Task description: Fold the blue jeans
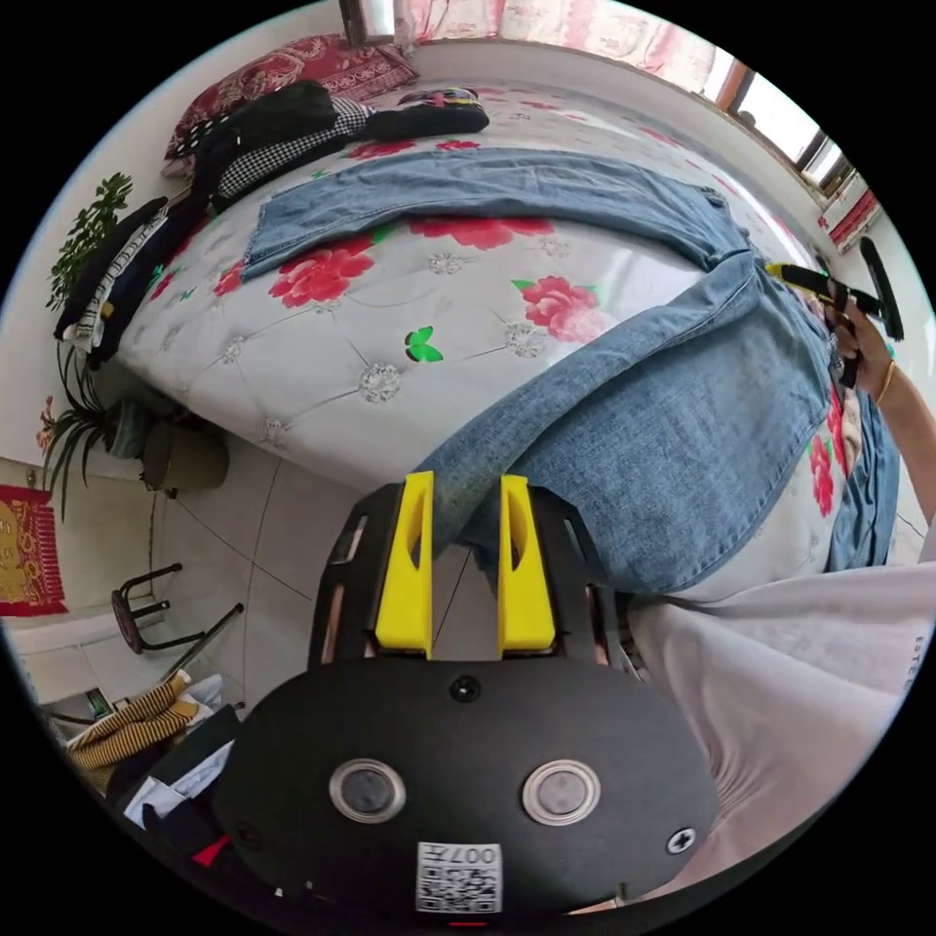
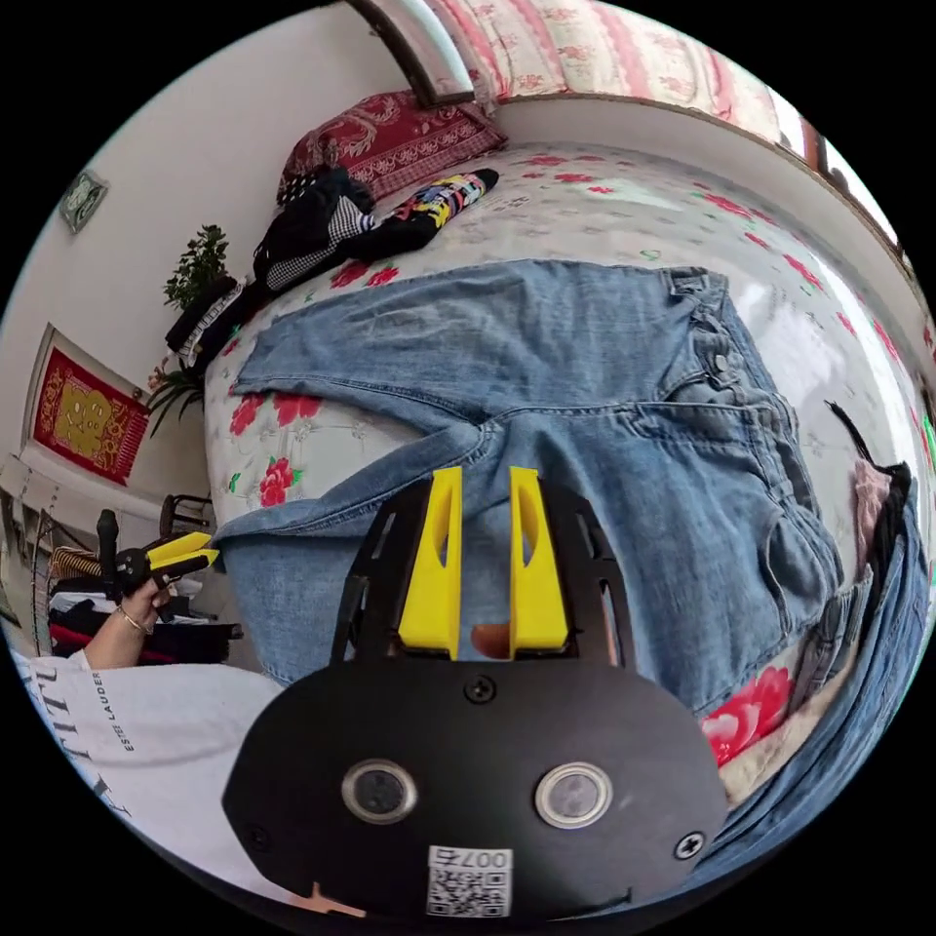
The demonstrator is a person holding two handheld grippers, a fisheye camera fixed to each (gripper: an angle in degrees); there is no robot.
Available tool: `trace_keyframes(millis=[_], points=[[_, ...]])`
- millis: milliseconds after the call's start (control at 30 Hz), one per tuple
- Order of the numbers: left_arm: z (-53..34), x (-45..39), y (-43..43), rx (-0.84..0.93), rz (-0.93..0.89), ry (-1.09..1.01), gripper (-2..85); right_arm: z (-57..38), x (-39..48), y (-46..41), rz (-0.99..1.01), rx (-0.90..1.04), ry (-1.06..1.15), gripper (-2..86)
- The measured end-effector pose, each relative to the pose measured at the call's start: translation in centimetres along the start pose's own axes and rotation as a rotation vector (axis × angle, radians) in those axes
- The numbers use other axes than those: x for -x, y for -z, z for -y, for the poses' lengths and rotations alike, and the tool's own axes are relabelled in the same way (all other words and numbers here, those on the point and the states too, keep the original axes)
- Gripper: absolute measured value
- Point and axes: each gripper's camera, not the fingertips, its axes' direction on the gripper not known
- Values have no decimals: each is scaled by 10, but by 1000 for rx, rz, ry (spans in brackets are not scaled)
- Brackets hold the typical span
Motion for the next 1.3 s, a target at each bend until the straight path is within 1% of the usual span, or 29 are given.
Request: trace_keyframes(millis=[100,200,233,367,400,467,533,600,667,700,767,833,867,933,967,1000,1100,1200,1300], points=[[-2,28,-8,15,-41,-22,75,35,23,-47,-68,108,18,34],[-28,81,-7,-40,-84,99,45,59,39,-68,-170,90,6,32],[-43,107,-7,-66,-126,166,45,68,41,-77,-189,132,-2,32],[-109,195,-22,-98,-247,415,87,76,48,-81,-261,174,47,30],[-120,205,-24,-107,-267,447,88,72,45,-75,-245,163,50,29],[-168,237,-35,-133,-344,578,83,58,37,-56,-211,92,19,29],[-205,250,-46,-140,-379,669,72,33,27,-28,-151,-10,2,30],[-243,258,-60,-162,-457,752,66,-10,6,5,-51,-95,-19,35],[-290,265,-98,-179,-718,898,75,-42,-19,20,2,-92,-60,40],[-301,265,-110,-181,-794,939,82,-63,-38,27,29,-75,-103,43],[-335,257,-161,-183,-1092,1079,109,-97,-72,38,69,-52,-194,47],[-352,248,-196,-171,-1234,1154,131,-141,-116,53,99,-59,-326,54],[-360,243,-216,-156,-1282,1188,146,-151,-127,57,101,-62,-359,56],[-365,241,-238,-151,-1329,1213,165,-180,-156,67,108,-79,-446,63],[-372,244,-249,-198,-1374,1216,178,-197,-174,74,118,-92,-505,68],[-376,246,-255,-208,-1400,1213,186,-213,-193,80,133,-106,-567,72],[-397,254,-280,-144,-1445,1230,226,-246,-233,93,151,-171,-695,79],[-411,267,-283,-220,-1460,1213,226,-268,-264,95,190,-185,-766,84],[-409,274,-288,-317,-1559,1164,204,-280,-287,92,193,-189,-799,88]])
